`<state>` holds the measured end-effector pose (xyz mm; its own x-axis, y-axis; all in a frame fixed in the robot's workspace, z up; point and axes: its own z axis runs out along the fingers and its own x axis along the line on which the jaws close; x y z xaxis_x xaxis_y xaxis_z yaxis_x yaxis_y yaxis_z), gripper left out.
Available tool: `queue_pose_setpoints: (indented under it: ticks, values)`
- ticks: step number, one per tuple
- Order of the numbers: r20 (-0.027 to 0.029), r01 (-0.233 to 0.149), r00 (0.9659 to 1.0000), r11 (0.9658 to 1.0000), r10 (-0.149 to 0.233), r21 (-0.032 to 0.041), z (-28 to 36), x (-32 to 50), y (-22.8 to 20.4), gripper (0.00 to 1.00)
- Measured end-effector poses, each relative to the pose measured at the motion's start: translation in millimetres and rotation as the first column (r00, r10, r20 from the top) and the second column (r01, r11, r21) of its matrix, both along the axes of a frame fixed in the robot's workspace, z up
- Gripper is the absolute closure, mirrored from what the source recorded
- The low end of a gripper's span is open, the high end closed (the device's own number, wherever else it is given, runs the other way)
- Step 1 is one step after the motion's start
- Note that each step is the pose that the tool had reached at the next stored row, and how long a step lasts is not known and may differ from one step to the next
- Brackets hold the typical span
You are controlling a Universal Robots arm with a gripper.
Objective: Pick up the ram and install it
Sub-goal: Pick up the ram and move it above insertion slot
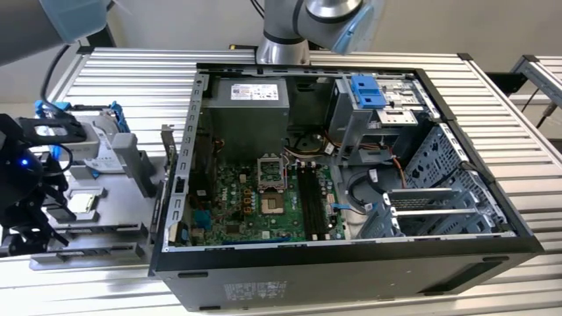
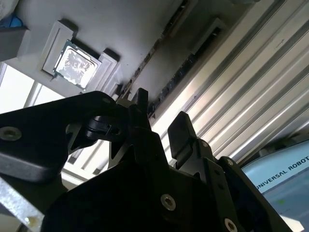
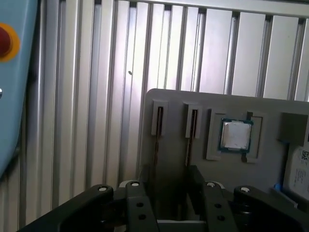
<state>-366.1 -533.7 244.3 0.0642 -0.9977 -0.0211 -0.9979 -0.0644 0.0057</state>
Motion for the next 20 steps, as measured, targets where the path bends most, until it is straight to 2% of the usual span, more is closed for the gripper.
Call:
queue_pose_setpoints:
  ticks: [5,20]
  values:
    - [-0.0008,0.002,1.0,1.0,-0.002,-0.0017,-7.4,-0.1,-1.8,0.0]
    - [-0.001,0.003,1.0,1.0,-0.003,-0.0029,-34.6,-2.2,-2.1,0.0]
